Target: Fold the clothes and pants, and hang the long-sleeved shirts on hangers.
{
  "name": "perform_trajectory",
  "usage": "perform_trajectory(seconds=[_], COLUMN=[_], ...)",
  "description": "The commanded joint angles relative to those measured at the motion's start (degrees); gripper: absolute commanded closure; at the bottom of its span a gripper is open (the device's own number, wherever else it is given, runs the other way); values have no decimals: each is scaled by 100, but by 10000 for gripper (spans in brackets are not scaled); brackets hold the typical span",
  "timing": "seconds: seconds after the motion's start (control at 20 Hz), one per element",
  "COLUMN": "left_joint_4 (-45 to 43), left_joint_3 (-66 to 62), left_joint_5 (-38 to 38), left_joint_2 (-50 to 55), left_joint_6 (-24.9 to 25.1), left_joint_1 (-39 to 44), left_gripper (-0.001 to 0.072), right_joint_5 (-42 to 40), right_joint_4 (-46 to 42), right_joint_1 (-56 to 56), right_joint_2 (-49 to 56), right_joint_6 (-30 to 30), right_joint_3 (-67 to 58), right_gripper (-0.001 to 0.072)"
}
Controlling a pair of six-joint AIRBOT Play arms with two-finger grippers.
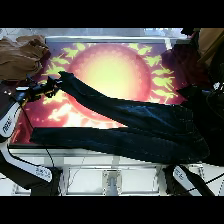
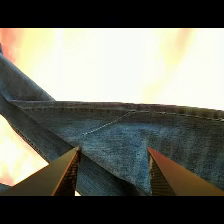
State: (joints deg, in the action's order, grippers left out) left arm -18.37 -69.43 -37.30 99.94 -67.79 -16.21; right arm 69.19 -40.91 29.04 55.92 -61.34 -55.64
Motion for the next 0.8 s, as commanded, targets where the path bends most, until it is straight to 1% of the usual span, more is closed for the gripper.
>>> perform_trajectory(seconds=[0.0, 0.05, 0.1, 0.2, 0.35, 0.5, 0.55, 0.6, 0.75], left_joint_4=[-629, -927, -1200, -1578, -1591, -1423, -1320, -1213, -1093], left_joint_3=[-168, -168, -168, -168, -168, -168, -168, -170, -203], left_joint_5=[-435, -684, -859, -946, -612, -13, 208, 354, 400], left_joint_2=[186, 186, 186, 186, 188, 192, 201, 234, 457], left_joint_6=[-295, -321, -481, -743, -896, -894, -894, -892, -892], left_joint_1=[39, 17, 13, 15, 74, 173, 221, 258, 378], left_gripper=[276, 275, 276, 275, 275, 278, 312, 380, 382], right_joint_5=[-48, -66, -79, -90, -96, -111, -111, -111, -111], right_joint_4=[7, 2, 4, 2, 4, 4, 7, 7, 7], right_joint_1=[-63, -63, -63, -63, -63, -63, -63, -63, -63], right_joint_2=[-4, -4, -4, -4, -4, -4, -4, -4, -4], right_joint_6=[2, 2, 0, 0, 0, 0, 0, 0, -2], right_joint_3=[-4, -4, -4, -4, -4, -4, -4, -4, -4], right_gripper=[264, 264, 264, 264, 264, 264, 264, 264, 264])
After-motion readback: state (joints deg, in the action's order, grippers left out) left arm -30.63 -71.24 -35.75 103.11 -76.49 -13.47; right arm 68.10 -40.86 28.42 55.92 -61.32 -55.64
